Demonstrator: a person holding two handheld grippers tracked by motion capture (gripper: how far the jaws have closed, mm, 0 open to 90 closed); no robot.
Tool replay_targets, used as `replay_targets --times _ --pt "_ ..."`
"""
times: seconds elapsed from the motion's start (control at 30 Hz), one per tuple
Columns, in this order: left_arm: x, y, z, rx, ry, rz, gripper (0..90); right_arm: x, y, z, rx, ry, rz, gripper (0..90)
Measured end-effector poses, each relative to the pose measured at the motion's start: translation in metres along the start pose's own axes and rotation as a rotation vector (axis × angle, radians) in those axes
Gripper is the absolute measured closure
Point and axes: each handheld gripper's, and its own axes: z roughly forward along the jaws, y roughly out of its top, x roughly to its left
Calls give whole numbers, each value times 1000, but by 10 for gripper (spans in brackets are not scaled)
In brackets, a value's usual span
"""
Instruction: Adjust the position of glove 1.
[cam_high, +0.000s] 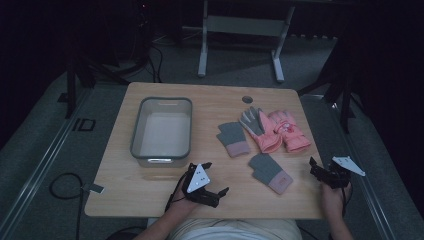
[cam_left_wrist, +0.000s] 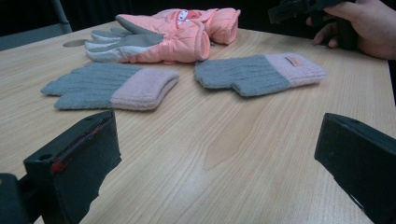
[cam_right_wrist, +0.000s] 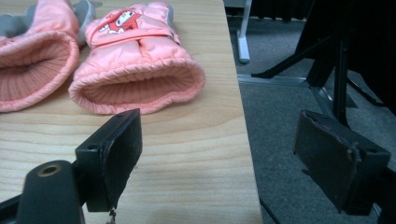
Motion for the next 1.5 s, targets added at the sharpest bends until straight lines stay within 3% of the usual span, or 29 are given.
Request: replay_targets --times 0.2,0.4,0.63,0.97,1.3,1.5 --pt "-2 -1 -2 -16 21 5 0 -1 1 2 22 3 6 154" --pt "0 0 -1 -6 -4 7 0 -2 1 2 25 5 22 154" --pt "2 -1 -1 -17 -3 -15 0 0 5 -2 27 3 11 143" --pt "0 -1 -1 -13 -2 -3 0 -7 38 -14 -6 11 44 142" --pt "-1 -1 -1 -20 -2 6 0 0 64 -10 -22 43 2 141" --pt "-2 -1 -1 -19 3 10 0 14 84 -7 -48 80 -30 132"
